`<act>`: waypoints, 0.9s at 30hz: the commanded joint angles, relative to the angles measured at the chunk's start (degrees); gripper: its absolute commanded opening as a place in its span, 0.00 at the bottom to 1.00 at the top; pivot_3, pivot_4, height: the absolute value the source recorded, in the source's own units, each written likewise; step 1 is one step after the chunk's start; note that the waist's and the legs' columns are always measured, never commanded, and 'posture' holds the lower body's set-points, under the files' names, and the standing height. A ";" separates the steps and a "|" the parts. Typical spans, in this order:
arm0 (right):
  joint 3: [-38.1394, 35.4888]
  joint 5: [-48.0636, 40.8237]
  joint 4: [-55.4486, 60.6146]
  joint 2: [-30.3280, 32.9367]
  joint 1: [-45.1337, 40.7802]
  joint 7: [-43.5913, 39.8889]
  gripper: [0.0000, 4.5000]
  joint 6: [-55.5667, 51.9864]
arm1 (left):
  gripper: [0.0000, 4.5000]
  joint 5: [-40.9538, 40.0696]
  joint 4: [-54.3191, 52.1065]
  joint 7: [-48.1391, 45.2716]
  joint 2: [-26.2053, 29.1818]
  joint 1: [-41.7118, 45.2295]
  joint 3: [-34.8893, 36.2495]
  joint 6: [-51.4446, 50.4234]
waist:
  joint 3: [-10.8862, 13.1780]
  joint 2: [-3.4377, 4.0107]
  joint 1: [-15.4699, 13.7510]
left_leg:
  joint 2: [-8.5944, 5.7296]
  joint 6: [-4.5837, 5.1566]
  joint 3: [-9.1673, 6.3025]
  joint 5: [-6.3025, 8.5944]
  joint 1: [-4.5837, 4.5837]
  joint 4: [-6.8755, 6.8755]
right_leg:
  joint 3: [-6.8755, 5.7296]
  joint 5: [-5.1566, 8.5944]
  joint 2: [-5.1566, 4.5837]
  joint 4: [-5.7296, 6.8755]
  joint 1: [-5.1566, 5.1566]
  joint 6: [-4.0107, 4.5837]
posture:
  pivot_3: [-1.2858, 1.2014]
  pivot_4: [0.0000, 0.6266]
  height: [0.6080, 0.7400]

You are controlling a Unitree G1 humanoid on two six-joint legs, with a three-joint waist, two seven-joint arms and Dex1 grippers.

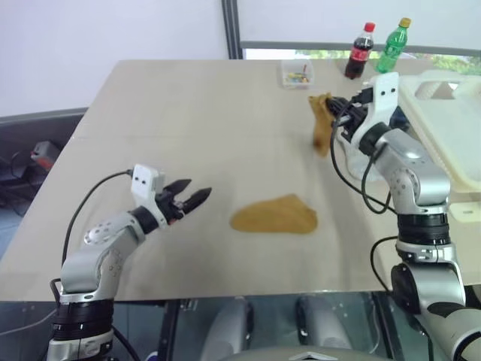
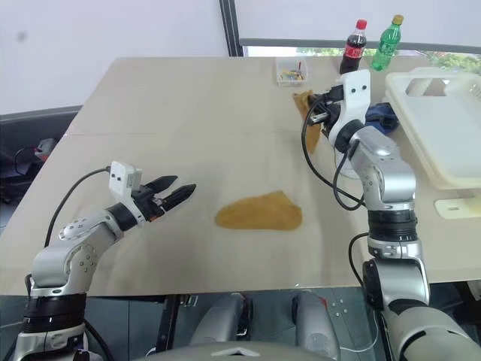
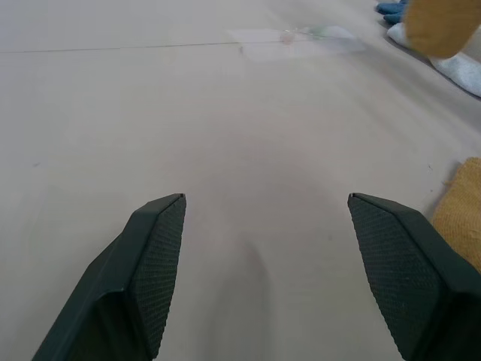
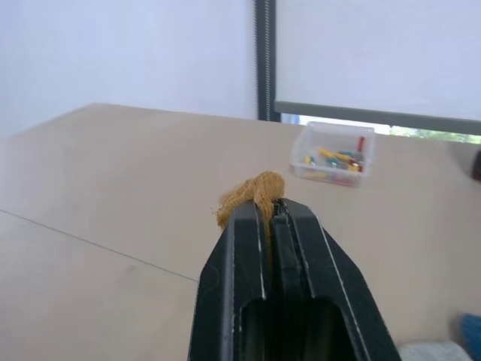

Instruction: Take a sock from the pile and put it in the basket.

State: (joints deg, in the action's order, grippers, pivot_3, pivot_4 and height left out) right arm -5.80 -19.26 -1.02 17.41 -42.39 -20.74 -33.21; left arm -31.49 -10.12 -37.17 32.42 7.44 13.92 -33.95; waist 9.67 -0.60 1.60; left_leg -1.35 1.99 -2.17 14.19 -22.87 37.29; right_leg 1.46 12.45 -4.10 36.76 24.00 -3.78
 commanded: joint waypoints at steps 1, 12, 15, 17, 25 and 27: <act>4.71 3.35 2.80 -0.36 0.73 -0.07 0.01 1.87 | 0.82 0.20 -0.68 -0.31 0.60 0.66 0.68 1.16 | 0.00 0.00 0.09 | 0.00 0.00 0.00 0.00 0.00 0.00 | 0.00 0.00 0.01 0.00 0.01 0.00 | 0.52 0.24 1.00; 21.46 16.47 -11.01 -12.69 0.57 1.87 0.01 11.13 | 0.82 0.03 -2.04 0.13 1.15 -0.88 2.38 0.68 | 0.02 -0.01 0.80 | 0.02 -0.04 0.06 -0.02 0.00 -0.03 | 0.06 0.00 0.05 0.04 0.09 0.01 | 0.52 0.24 1.00; 23.09 15.70 -13.70 -16.95 0.12 -0.75 0.01 9.45 | 0.82 -0.26 -2.64 0.37 1.33 -1.69 2.92 0.48 | 0.01 -0.02 0.75 | 0.02 -0.05 0.02 -0.02 -0.01 -0.03 | 0.04 0.00 0.04 0.03 0.09 0.01 | 0.52 0.24 1.00; 23.48 14.62 -15.91 -19.79 -0.07 -2.38 0.01 7.77 | 0.82 -0.52 -3.12 0.67 1.26 -2.03 3.20 0.05 | 0.01 -0.02 0.67 | 0.02 -0.05 -0.04 -0.01 0.00 -0.03 | 0.00 0.00 0.04 0.03 0.08 0.02 | 0.52 0.24 1.00; 21.78 8.79 -9.06 -23.23 0.55 -7.66 0.54 -1.24 | 0.82 -4.16 -3.50 2.67 1.18 -0.88 4.63 -5.65 | 0.02 0.00 0.68 | 0.00 -0.06 -0.12 -0.01 -0.01 -0.05 | -0.04 0.00 0.02 0.04 0.09 0.03 | 0.52 0.24 1.00; 20.47 7.08 -5.54 -21.89 0.59 -8.53 0.76 -3.94 | 0.82 -5.00 -3.29 3.43 0.81 0.17 4.06 -7.90 | 0.02 -0.01 0.58 | 0.00 -0.06 -0.17 -0.01 -0.03 -0.04 | -0.10 0.00 0.01 0.04 0.08 0.03 | 0.52 0.24 1.00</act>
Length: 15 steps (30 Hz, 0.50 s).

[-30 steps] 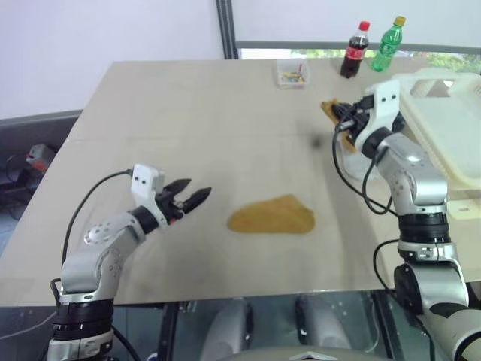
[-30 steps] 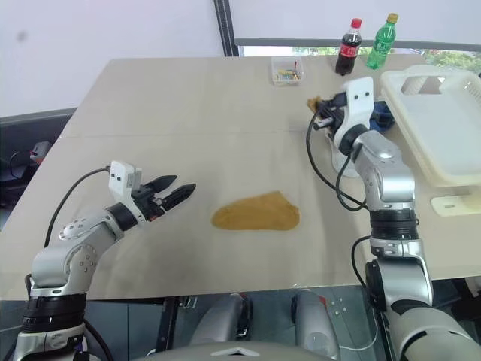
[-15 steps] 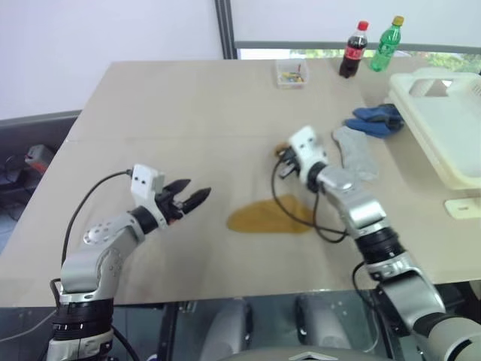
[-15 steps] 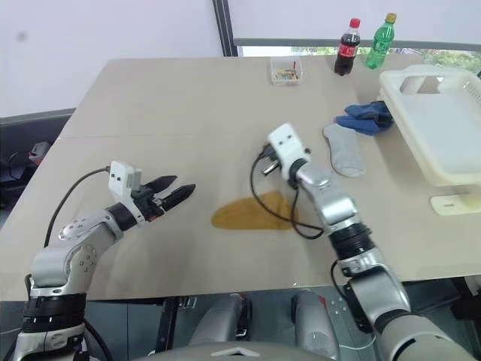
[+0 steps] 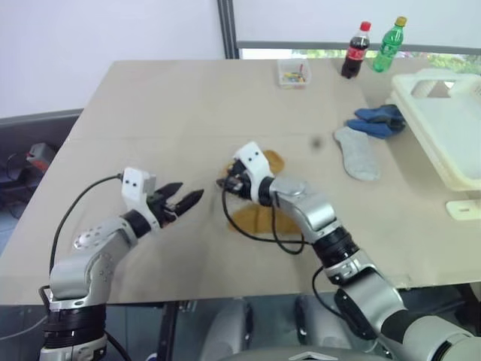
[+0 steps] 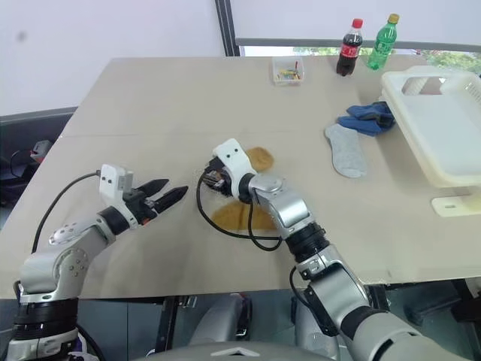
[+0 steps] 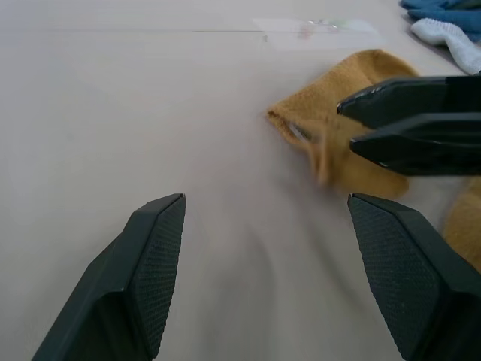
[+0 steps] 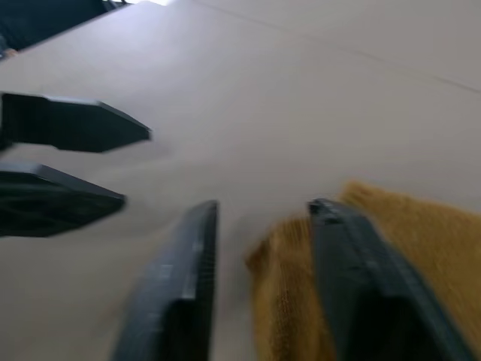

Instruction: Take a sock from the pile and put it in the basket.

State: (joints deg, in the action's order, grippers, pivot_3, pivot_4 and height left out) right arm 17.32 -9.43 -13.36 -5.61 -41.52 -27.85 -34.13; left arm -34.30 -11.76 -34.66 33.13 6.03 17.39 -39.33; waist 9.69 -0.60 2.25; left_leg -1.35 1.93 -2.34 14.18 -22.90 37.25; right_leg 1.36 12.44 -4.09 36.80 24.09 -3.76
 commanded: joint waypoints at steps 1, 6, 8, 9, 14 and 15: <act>-3.34 -3.58 8.69 2.21 -0.34 -2.17 0.76 -4.24 | 0.82 -2.56 -1.35 1.58 -0.37 2.36 0.19 -3.79 | 0.00 0.00 -0.12 | -0.02 0.00 -0.01 0.00 0.00 0.01 | -0.02 0.00 -0.01 0.00 -0.02 0.00 | 0.52 0.24 1.00; -6.30 -1.69 11.71 10.34 -1.79 -1.92 0.76 -2.62 | 0.82 -2.13 0.44 4.80 -3.65 6.44 -2.88 -7.30 | 0.00 0.00 -0.35 | -0.10 0.00 -0.16 0.00 0.00 0.06 | -0.16 0.00 -0.04 -0.02 -0.11 -0.01 | 0.52 0.24 1.00; -5.71 1.93 7.66 14.31 -2.41 -1.53 0.76 1.67 | 0.82 -1.17 2.04 6.01 -5.15 8.27 -4.21 -7.24 | 0.00 -0.01 -0.26 | -0.12 -0.01 -0.14 -0.01 0.01 0.06 | -0.14 0.00 -0.01 -0.01 -0.10 -0.01 | 0.52 0.24 1.00; -5.82 2.91 5.12 15.48 -2.77 -1.31 0.76 3.21 | 0.82 -0.55 2.91 6.46 -5.72 9.03 -5.02 -7.09 | 0.00 -0.01 -0.22 | -0.12 -0.04 -0.13 -0.03 0.02 0.06 | -0.14 0.00 0.00 -0.01 -0.10 0.00 | 0.52 0.24 1.00; -5.43 5.57 -10.10 17.21 -4.52 -2.95 0.40 10.02 | 0.82 3.86 7.45 8.78 -9.08 12.59 -9.64 -5.28 | -0.01 -0.03 0.13 | -0.10 -0.08 0.12 -0.06 0.08 0.01 | 0.06 0.00 0.07 0.00 -0.07 0.00 | 0.52 0.24 1.00; -5.19 6.22 -13.58 17.00 -4.81 -3.05 0.28 11.31 | 0.76 4.51 8.65 9.74 -10.28 13.57 -10.08 -5.03 | 0.00 -0.03 0.20 | -0.10 -0.07 0.14 -0.06 0.08 0.01 | 0.08 0.00 0.06 0.00 -0.08 0.00 | 0.52 0.24 1.00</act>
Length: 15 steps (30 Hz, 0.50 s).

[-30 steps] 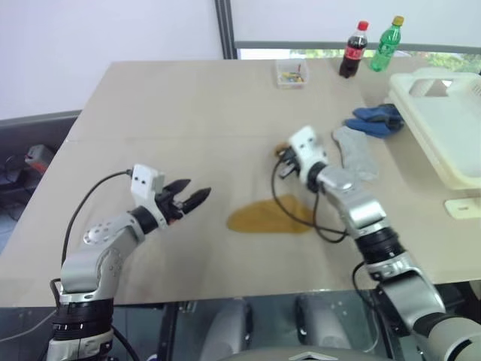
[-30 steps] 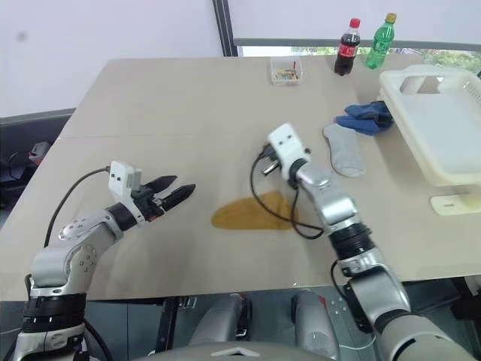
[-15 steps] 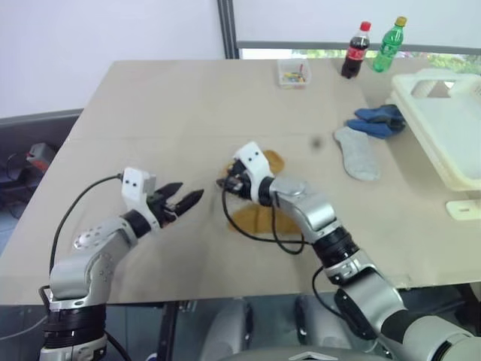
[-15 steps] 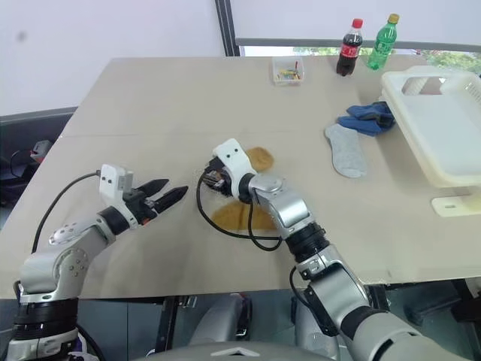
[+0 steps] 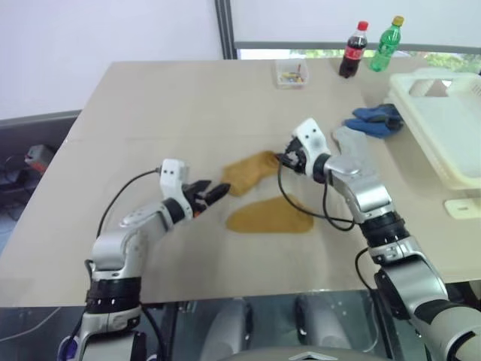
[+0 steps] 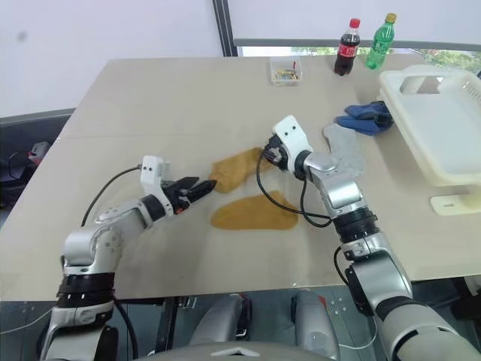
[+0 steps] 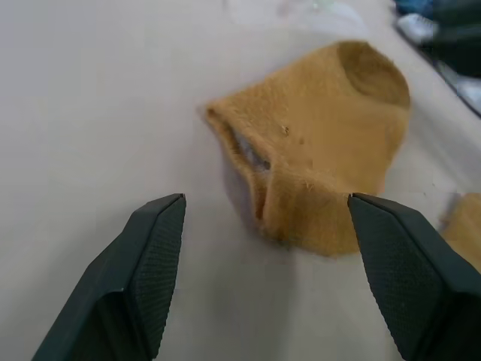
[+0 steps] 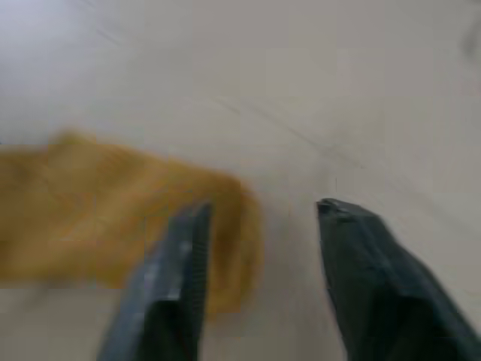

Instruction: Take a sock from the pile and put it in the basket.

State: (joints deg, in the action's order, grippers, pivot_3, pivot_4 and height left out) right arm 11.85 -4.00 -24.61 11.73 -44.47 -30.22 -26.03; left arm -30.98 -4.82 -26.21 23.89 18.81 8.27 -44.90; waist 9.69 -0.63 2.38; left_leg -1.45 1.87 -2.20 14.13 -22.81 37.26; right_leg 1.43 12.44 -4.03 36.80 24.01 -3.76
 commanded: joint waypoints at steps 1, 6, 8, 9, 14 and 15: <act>0.23 1.26 -5.02 -0.71 -2.13 -0.57 0.21 4.23 | 0.71 1.55 2.33 1.63 -1.80 1.27 -1.21 0.72 | 0.00 0.01 0.06 | 0.04 0.00 0.04 0.00 -0.01 0.00 | 0.06 0.00 -0.01 0.00 0.02 0.00 | 0.52 0.24 1.00; -0.18 1.95 -5.43 -0.66 -0.79 -1.31 0.00 5.26 | 0.29 0.48 1.28 -0.06 -1.84 0.68 0.54 0.30 | -0.03 -0.03 -0.06 | 0.02 0.01 0.04 0.01 0.03 0.05 | 0.07 -0.01 -0.03 0.00 -0.03 -0.02 | 0.52 0.24 1.00; -0.12 2.42 -1.15 0.22 1.15 -0.81 0.00 3.74 | 0.03 -0.73 0.47 -1.76 -0.23 -0.25 2.33 -0.49 | -0.03 -0.03 -0.07 | 0.05 0.01 -0.01 0.01 0.01 0.05 | 0.05 -0.01 -0.03 0.02 -0.02 -0.02 | 0.52 0.24 1.00; -0.15 2.50 2.19 0.69 2.70 -0.46 0.00 2.21 | 0.01 -0.80 0.85 -2.96 1.17 -0.76 3.07 -0.30 | -0.02 -0.03 -0.10 | 0.05 0.00 -0.01 0.01 0.01 0.04 | 0.04 -0.01 -0.03 0.01 -0.02 -0.02 | 0.52 0.24 1.00; 0.04 2.17 16.90 1.11 9.35 1.02 0.00 -5.55 | 0.01 -1.34 2.92 -6.00 5.28 -0.51 4.90 0.27 | -0.02 -0.02 -0.16 | 0.06 0.00 -0.06 0.01 -0.06 0.03 | 0.01 0.00 -0.04 0.00 0.03 -0.01 | 0.52 0.24 1.00; -0.02 2.32 18.88 0.83 10.24 1.81 0.00 -6.52 | 0.01 -2.07 3.04 -6.57 5.58 -0.05 5.38 -0.04 | -0.02 -0.02 -0.17 | 0.05 0.01 -0.05 0.01 -0.06 0.03 | 0.02 0.00 -0.04 0.01 0.03 -0.01 | 0.52 0.24 1.00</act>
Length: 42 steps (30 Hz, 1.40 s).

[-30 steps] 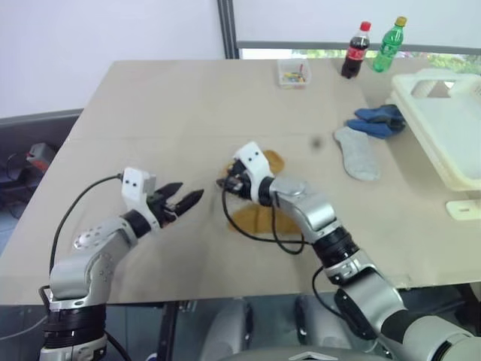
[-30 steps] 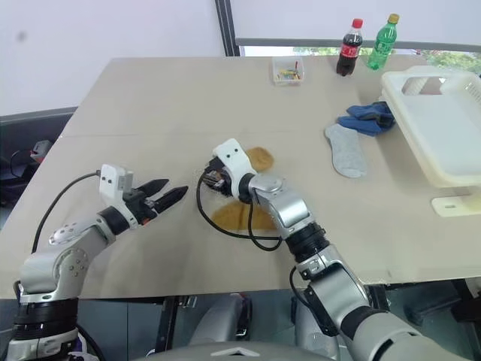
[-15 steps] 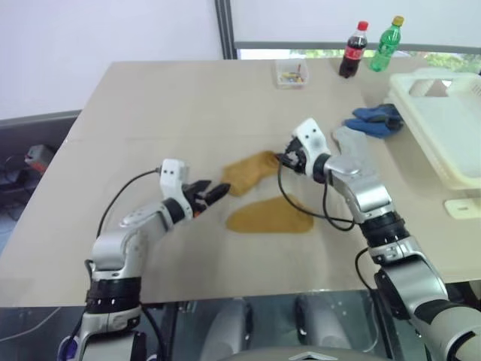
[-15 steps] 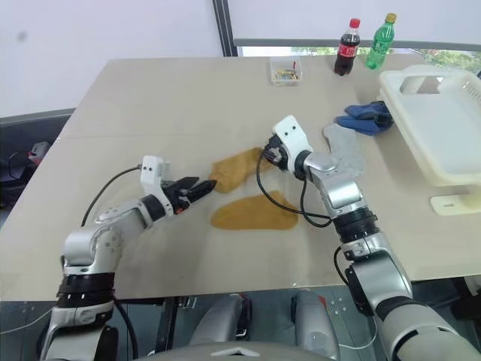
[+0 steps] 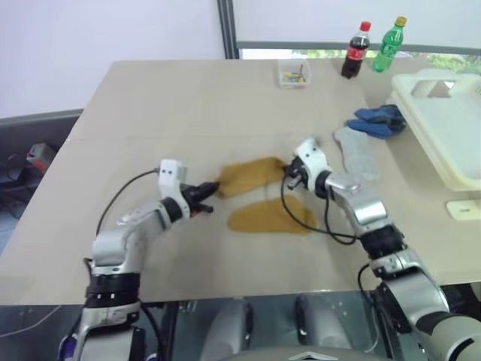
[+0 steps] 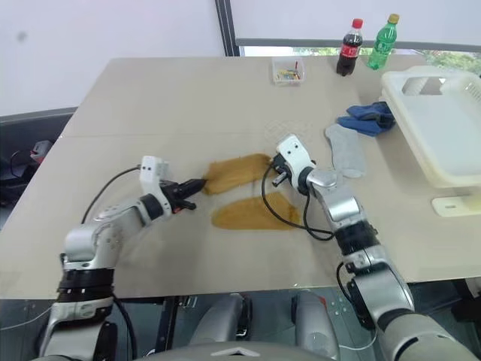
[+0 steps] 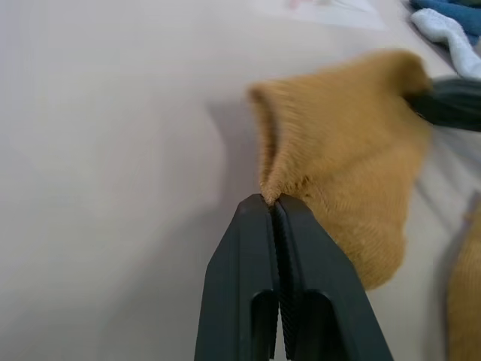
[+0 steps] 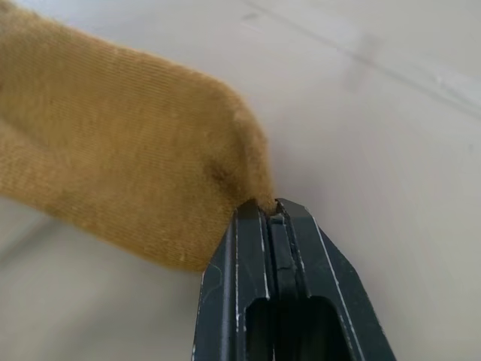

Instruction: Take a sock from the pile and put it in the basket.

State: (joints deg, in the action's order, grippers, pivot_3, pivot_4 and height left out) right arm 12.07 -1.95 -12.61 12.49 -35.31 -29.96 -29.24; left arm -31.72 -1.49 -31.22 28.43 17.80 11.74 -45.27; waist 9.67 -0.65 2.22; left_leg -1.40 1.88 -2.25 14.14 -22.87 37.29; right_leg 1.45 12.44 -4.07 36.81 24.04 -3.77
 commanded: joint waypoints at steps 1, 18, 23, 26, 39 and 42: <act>-0.25 0.45 8.27 -0.16 1.69 2.19 0.00 -4.00 | 0.01 -2.16 -0.27 -2.13 1.26 1.38 2.40 -0.19 | 0.00 0.00 -0.03 | 0.00 0.01 0.01 0.00 0.00 0.01 | 0.00 0.00 -0.01 0.00 0.00 0.00 | 0.52 0.24 1.00; -5.68 -5.69 23.00 5.32 7.23 -2.35 0.59 -1.13 | 0.00 -9.92 1.79 -9.59 20.86 11.24 10.68 -10.70 | 0.18 -0.22 -0.42 | -0.02 -0.01 -0.09 -0.01 -0.04 0.00 | -0.12 0.00 0.02 -0.04 -0.02 -0.01 | 0.52 0.24 1.00; -5.41 -9.78 33.39 11.56 13.83 -8.04 1.00 -3.12 | 0.00 -11.67 -4.39 -12.33 26.40 19.78 2.73 -19.34 | 0.36 -0.43 -0.56 | -0.03 0.01 -0.15 0.00 -0.07 0.02 | -0.20 0.01 0.01 -0.08 -0.06 -0.02 | 0.52 0.24 1.00; -7.08 -11.28 37.53 13.10 15.98 -7.59 1.00 -4.99 | 0.00 -12.57 -6.75 -10.47 22.13 28.80 -7.16 -28.70 | 0.40 -0.47 -1.16 | -0.04 0.02 -0.17 0.01 -0.07 0.08 | -0.22 0.01 0.02 -0.03 -0.09 -0.03 | 0.52 0.24 1.00; -10.52 -12.67 48.79 14.65 20.95 0.46 1.00 -15.44 | 0.27 6.39 14.11 3.86 -10.73 31.50 -22.63 -10.74 | 0.45 -0.54 -1.02 | -0.01 -0.16 0.10 -0.12 -0.09 0.12 | 0.04 0.02 0.10 0.02 0.05 -0.02 | 0.52 0.24 1.00; -10.75 -13.88 48.97 13.26 19.57 2.25 1.00 -18.26 | 0.44 4.18 8.13 0.27 -8.42 29.57 -17.69 -7.26 | 0.45 -0.54 -0.95 | 0.02 0.01 0.10 -0.02 -0.10 0.14 | 0.05 0.01 0.08 0.02 0.04 -0.02 | 0.52 0.24 1.00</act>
State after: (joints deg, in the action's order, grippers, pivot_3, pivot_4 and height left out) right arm 2.91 -14.85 33.83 26.14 -14.55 -28.97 -46.40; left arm -26.39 11.18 -29.23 18.66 47.31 -9.44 -55.31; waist 10.12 -1.20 1.26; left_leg -1.36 1.88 -2.13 14.12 -22.97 37.45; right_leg 1.51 12.45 -4.00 36.83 24.09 -3.79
